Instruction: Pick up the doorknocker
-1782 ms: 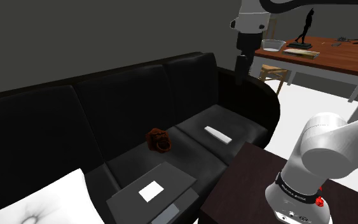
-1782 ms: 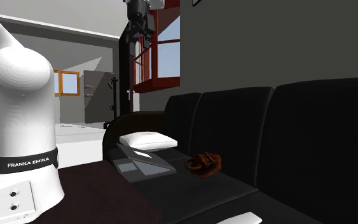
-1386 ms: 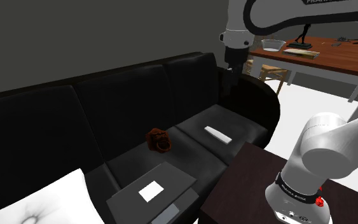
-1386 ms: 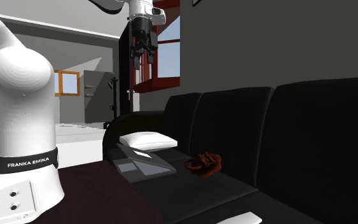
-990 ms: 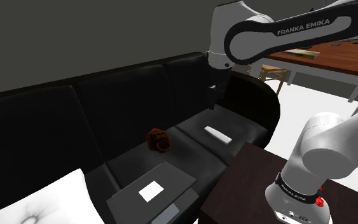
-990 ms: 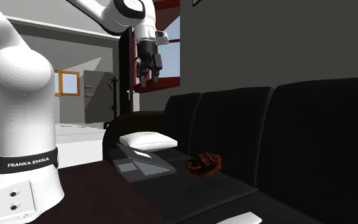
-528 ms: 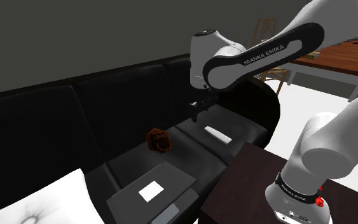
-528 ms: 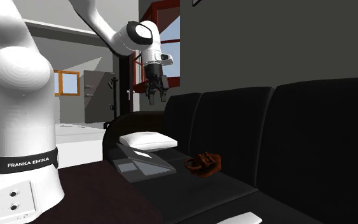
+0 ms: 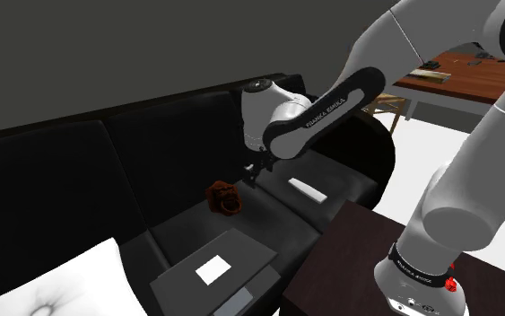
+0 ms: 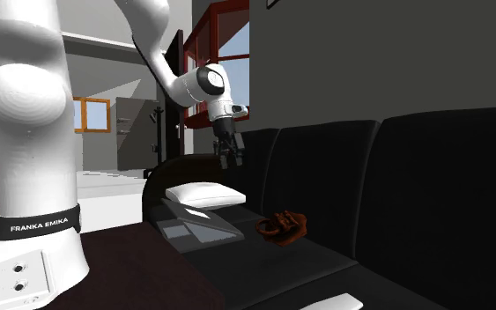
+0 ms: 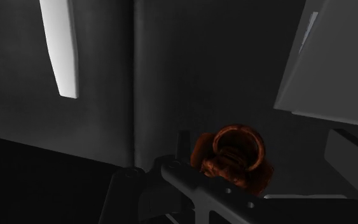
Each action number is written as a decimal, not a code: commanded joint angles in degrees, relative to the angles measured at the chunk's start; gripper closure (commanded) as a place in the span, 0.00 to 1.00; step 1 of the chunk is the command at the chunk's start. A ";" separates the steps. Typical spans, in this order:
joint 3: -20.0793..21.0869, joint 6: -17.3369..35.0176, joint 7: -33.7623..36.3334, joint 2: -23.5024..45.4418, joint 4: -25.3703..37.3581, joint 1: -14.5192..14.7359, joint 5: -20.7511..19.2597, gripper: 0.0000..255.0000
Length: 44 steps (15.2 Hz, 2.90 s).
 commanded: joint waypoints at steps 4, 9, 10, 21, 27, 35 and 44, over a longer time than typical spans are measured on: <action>0.67 4.71 10.80 12.55 6.50 -0.14 -9.98 0.00; -1.78 6.59 20.11 24.66 15.11 2.62 -18.92 0.00; -2.42 6.76 21.61 27.01 17.05 3.32 -20.30 0.00; -7.82 7.16 29.80 46.81 35.64 9.05 -27.14 0.00; -8.98 9.12 31.53 50.54 37.27 9.84 -28.53 0.00; -8.96 9.09 31.62 50.51 37.24 9.92 -28.53 1.00; -7.73 7.00 29.67 46.54 35.53 8.98 -27.02 1.00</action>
